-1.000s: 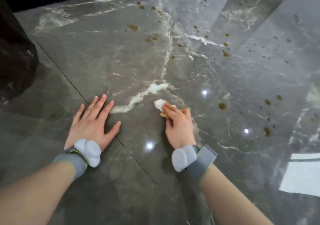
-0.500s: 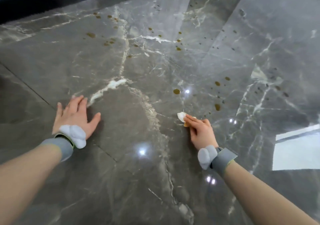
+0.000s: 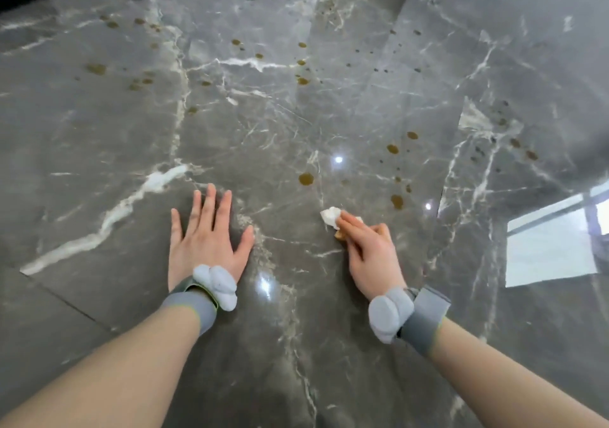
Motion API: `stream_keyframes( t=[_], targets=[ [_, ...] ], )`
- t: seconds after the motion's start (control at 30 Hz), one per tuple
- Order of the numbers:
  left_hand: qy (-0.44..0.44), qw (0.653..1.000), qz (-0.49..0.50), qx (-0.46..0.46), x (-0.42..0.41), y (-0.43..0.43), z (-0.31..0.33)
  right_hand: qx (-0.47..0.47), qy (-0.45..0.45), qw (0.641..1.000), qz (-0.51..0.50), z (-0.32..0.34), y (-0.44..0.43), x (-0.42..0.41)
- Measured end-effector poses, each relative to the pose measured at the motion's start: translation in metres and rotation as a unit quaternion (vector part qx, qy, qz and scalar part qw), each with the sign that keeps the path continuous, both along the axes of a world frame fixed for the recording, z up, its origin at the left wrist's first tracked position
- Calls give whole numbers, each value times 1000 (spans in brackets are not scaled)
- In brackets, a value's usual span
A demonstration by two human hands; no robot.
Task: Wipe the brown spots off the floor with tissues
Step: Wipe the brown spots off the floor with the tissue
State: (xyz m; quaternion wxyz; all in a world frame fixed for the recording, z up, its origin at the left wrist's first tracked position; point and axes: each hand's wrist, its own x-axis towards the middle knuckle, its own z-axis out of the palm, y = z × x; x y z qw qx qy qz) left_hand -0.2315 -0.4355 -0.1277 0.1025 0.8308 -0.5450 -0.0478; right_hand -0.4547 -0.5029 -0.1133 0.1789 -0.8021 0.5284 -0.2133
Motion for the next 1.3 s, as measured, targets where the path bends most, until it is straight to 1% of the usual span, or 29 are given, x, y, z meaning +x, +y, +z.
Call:
stream_keyframes(
  t=[0.07,0.1,0.13,0.17,0.23,0.27,0.3,0.33,0.37,0.4,0.47,0.53,0.57,0.6,0.63,0.67,0.73,0.77,0.8,0.83,0.9,0.97,1.03,1.07,1.1,1.13,1.2,1.27,1.3],
  targets=[
    [-16,1000,-2,5,-1,4,-2,-7,-19,993,117,1,10,29],
    [-19,1000,-2,5,-1,4,-3,-2,-22,988,156,2,2,41],
    [-19,1000,-1,9,-1,4,-3,1,-24,986,165,6,-12,49],
    [-15,1000,-2,18,0,4,-3,1,-28,990,136,7,-30,54],
    [-10,1000,-4,23,1,4,-3,14,-35,999,-18,8,-74,50],
    [-5,1000,-8,26,3,1,-3,29,-43,993,-104,7,-94,47],
    [-3,1000,-9,23,4,-1,-3,30,-50,985,-161,4,-105,48],
    [-6,1000,-9,18,2,2,-3,14,-43,983,-176,2,-102,54],
    [-11,1000,-8,18,1,3,-3,0,-39,987,-156,0,-95,66],
    [-11,1000,-9,16,1,2,-4,-13,-50,993,-105,-1,-83,80],
    [-8,1000,-9,10,2,1,-3,-31,-75,996,33,-2,-52,107],
    [-8,1000,-11,2,3,0,-4,-8,-49,985,166,1,-29,117],
    [-9,1000,-11,0,3,0,-5,4,-31,980,198,3,-32,112],
    [-11,1000,-10,1,4,0,-5,3,-23,982,185,4,-43,103],
    [-13,1000,-9,1,3,1,-5,-4,-23,993,120,5,-57,91],
    [-15,1000,-9,3,2,1,-5,-4,-22,1000,20,6,-73,76],
    [-20,1000,-10,3,1,1,-5,17,-13,987,-161,7,-99,50],
    [-21,1000,-10,3,1,2,-5,18,-6,979,-204,6,-104,47],
    [-20,1000,-10,3,0,1,-5,6,7,979,-202,9,-103,52],
    [-21,1000,-7,4,0,2,-5,2,6,987,-158,9,-95,65],
    [-19,1000,-4,-2,1,1,-6,-5,-12,1000,-17,8,-68,88],
    [-19,1000,-4,-8,1,1,-7,20,4,993,118,5,-35,98],
    [-16,1000,-6,-9,0,1,-7,62,25,981,184,9,-20,83],
    [-16,1000,-4,-9,0,1,-7,68,31,980,182,11,-22,66],
    [-16,1000,-3,-8,-1,2,-6,61,40,986,153,11,-25,45],
    [-16,1000,-3,-7,0,2,-6,43,47,993,96,11,-31,21],
    [-18,1000,-4,-9,-1,2,-5,2,62,995,-77,10,-48,-35],
    [-20,1000,-4,-6,-2,2,-6,13,51,969,-243,14,-71,-78],
    [-20,1000,-4,-7,-2,2,-5,24,40,951,-306,16,-82,-87]
  ],
)
